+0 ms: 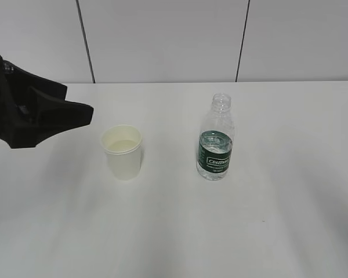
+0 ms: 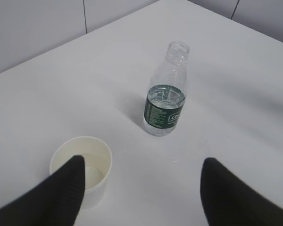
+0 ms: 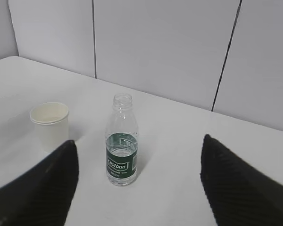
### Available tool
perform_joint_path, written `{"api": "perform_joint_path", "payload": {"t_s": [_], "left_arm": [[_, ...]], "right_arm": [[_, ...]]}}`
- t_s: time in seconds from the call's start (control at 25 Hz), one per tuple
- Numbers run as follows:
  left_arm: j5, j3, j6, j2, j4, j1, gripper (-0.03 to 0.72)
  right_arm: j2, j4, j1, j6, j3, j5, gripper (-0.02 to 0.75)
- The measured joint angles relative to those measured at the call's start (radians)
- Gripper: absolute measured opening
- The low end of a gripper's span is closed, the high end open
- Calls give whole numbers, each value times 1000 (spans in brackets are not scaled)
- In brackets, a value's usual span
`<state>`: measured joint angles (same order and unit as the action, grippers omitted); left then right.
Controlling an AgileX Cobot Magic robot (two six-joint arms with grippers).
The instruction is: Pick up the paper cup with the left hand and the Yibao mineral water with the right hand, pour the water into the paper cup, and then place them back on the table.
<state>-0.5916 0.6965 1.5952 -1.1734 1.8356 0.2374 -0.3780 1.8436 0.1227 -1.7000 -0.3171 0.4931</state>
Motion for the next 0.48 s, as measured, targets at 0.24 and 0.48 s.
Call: {"api": "perform_joint_path", "payload": {"t_s": [0.24,0.48], "left_arm": [[0,0,0,0,0,0,510],[26,0,0,0,0,0,510]], "right_arm": [[0,0,0,0,0,-2,594],[0,0,0,0,0,-3,594]]}}
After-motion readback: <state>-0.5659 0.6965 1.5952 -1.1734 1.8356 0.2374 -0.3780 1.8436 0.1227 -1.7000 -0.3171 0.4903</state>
